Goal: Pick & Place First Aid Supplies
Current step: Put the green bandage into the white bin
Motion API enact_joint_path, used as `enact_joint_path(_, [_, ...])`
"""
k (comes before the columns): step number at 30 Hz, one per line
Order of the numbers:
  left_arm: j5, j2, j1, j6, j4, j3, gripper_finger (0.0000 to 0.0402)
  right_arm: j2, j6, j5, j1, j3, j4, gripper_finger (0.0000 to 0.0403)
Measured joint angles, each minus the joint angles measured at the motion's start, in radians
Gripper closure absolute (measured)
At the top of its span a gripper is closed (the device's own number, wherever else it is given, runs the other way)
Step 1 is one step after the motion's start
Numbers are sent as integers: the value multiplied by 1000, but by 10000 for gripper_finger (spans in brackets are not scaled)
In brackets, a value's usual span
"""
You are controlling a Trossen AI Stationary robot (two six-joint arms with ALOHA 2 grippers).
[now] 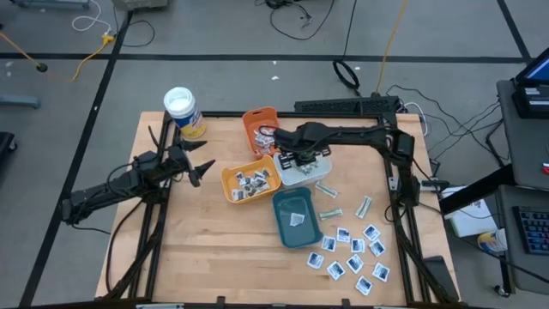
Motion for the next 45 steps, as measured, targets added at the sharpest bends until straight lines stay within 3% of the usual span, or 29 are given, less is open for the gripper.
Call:
enact_joint_path(7, [0, 0, 0, 0, 0, 0, 23, 2, -11, -23, 2, 0, 11, 368])
enact_joint_path(17, [0, 0, 0, 0, 0, 0, 23, -74, 68, 6, -7, -22, 25, 215])
enact_joint_path(21, [0, 0, 0, 0, 0, 0, 23, -155, 121, 53, -8, -76, 32, 180])
enact_joint_path(33, [0, 0, 0, 0, 0, 0, 23, -465, 324, 60, 93, -387, 42, 165])
enact_joint_path(45, [0, 0, 0, 0, 0, 0, 23, -685, 665, 27, 313, -694, -36, 165])
